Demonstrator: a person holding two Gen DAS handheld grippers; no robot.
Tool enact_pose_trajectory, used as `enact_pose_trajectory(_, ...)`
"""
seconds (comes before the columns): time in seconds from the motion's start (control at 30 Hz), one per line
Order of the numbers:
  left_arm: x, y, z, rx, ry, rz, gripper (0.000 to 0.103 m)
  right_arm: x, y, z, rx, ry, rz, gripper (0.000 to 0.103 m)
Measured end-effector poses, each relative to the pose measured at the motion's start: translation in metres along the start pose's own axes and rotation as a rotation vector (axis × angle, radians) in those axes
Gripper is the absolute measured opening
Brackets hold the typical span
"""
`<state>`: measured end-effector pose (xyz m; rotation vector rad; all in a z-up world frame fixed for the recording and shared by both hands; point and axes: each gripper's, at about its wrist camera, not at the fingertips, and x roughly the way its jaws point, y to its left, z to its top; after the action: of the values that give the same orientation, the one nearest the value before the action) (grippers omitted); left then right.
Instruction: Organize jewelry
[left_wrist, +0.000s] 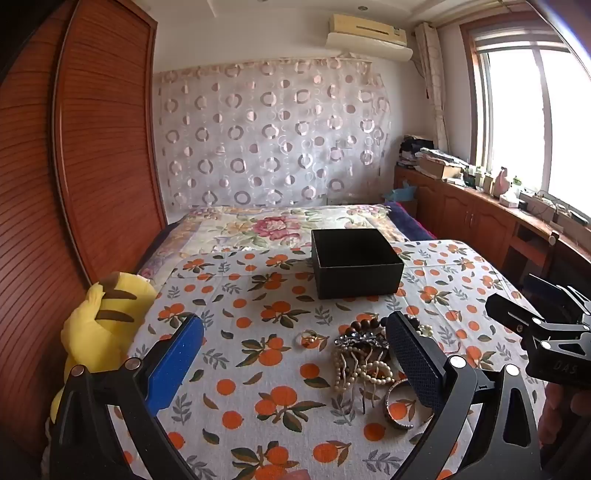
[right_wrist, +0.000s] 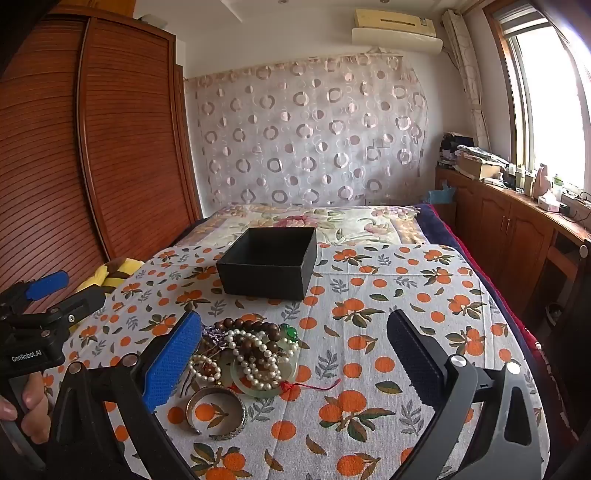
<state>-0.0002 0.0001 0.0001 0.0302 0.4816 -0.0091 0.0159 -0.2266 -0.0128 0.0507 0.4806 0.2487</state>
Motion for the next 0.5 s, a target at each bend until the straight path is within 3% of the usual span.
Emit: enact_pose_trajectory(0.5, 0.0002, -0.0001, 0.0, 0.002, 0.003, 0.002, 0.095, 0.0001, -0.0004, 0.0, 0.001, 0.0, 0.0, 0.101)
